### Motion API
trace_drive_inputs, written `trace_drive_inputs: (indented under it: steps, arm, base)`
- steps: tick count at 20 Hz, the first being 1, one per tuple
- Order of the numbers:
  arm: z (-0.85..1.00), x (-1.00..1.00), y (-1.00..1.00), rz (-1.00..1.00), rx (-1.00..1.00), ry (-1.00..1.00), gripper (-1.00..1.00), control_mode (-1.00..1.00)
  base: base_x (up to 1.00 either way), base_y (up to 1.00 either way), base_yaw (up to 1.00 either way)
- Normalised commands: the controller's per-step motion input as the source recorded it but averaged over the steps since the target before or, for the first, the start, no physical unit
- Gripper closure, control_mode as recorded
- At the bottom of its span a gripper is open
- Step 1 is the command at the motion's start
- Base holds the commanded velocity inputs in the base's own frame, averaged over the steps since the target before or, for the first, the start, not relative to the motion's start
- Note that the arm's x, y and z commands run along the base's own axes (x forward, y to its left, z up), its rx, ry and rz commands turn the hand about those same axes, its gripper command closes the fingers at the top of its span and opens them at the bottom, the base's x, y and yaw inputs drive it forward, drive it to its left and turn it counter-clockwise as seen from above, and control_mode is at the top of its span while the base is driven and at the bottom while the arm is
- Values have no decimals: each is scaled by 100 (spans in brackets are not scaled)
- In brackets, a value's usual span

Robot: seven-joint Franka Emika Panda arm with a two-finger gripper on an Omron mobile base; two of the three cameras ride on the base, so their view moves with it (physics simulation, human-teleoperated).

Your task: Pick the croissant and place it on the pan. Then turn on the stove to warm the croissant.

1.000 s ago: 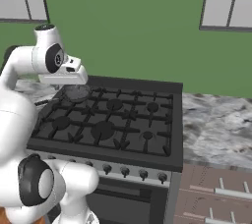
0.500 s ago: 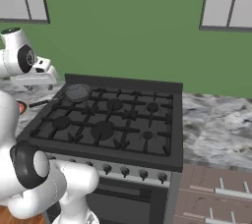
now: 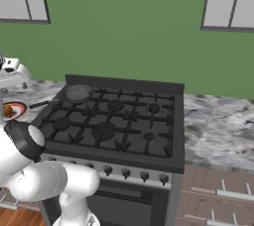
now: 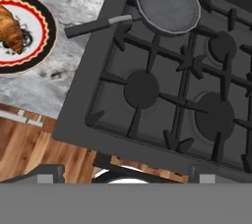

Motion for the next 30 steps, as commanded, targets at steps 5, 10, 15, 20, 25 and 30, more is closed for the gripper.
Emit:
trace_drive_inputs:
  steps: [5, 10, 15, 20, 25, 30]
  arm:
    - [0, 0, 100, 10, -10, 0, -100, -100]
    - [0, 6, 42, 3, -1, 0, -100, -100]
    - [-1, 14, 65, 7, 10, 4, -100, -100]
    - [0, 23, 49, 9, 8, 8, -100, -100]
    - [-17, 14, 41, 9, 10, 8, -100, -100]
    - [-62, 11, 29, 8, 4, 2, -100, -100]
  base:
    - [0, 0, 0]
    - [0, 0, 0]
    - [0, 0, 0]
    - [0, 0, 0]
    - [0, 0, 0]
    - [0, 0, 0]
